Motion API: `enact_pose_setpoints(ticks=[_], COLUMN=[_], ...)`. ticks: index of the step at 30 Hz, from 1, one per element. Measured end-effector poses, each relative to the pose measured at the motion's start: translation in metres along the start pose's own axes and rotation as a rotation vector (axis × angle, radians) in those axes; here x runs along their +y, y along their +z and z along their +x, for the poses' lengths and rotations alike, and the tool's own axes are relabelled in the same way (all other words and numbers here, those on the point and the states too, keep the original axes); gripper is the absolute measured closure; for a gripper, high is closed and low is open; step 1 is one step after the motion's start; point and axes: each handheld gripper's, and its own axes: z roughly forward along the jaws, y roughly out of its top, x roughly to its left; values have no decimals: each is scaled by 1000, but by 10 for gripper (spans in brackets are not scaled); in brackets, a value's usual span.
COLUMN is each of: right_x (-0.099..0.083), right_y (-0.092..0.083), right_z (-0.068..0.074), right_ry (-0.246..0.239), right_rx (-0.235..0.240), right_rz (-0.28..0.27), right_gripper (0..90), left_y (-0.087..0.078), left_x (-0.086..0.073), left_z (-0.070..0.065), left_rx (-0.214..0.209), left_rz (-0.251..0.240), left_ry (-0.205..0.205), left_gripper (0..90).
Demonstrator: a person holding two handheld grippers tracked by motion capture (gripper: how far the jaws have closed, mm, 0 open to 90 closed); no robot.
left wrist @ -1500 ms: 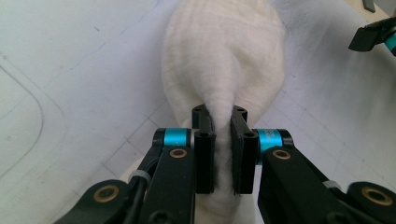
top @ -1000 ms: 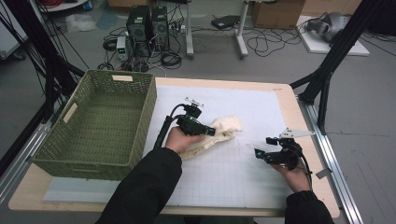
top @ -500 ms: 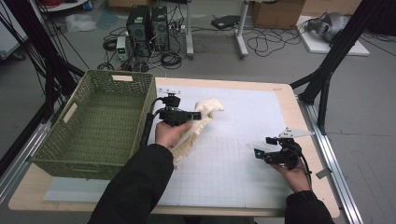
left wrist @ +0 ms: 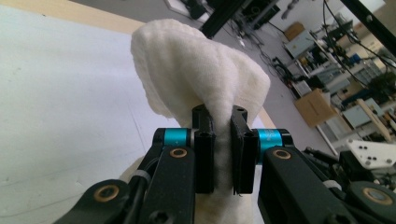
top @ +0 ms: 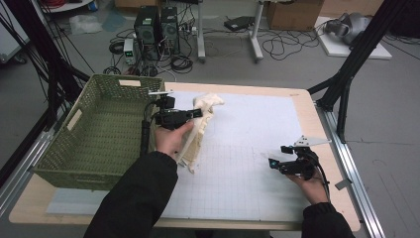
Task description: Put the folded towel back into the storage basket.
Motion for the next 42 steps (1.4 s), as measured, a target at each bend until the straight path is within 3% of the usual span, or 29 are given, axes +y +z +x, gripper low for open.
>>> enact_pose_setpoints(ticks=[6,9,12,15,19,22,25,27,31,33,35,37,40,42], right_x=[0,0,0,0,0,0,1,1,1,1,1,1,1,1], right_y=[2,4,5,6,7,7,7,7,7,8,8,9,10,11], right_z=[-1,-1,0,0,0,0,-1,-1,-1,0,0,0,0,0], right_ry=[-5,-8,-15,-13,-14,-15,-16,-18,-19,-19,-18,-21,-22,-23], right_rx=[2,5,7,8,8,9,11,13,12,14,13,16,16,17], right_rz=[6,11,10,11,15,11,8,9,8,11,11,11,17,17], right_gripper=[167,167,167,168,168,168,168,168,168,168,168,168,168,168], left_y=[-11,-19,-26,-31,-38,-42,-46,-49,-58,-63,-66,-68,-68,-69], left_x=[0,-2,-2,-1,-1,-3,-4,-2,1,4,7,10,14,17], left_z=[-15,-18,-15,-15,-18,-18,-15,-10,-6,-1,2,7,11,15], left_rx=[43,122,164,181,222,221,217,155,117,70,36,-18,-31,-46], left_rz=[-67,-82,-73,-83,-109,-120,-107,-58,37,91,135,159,190,181], left_ry=[1,47,58,47,69,64,68,42,96,94,117,117,120,104], left_gripper=[820,819,819,819,820,820,819,819,819,818,818,818,819,820])
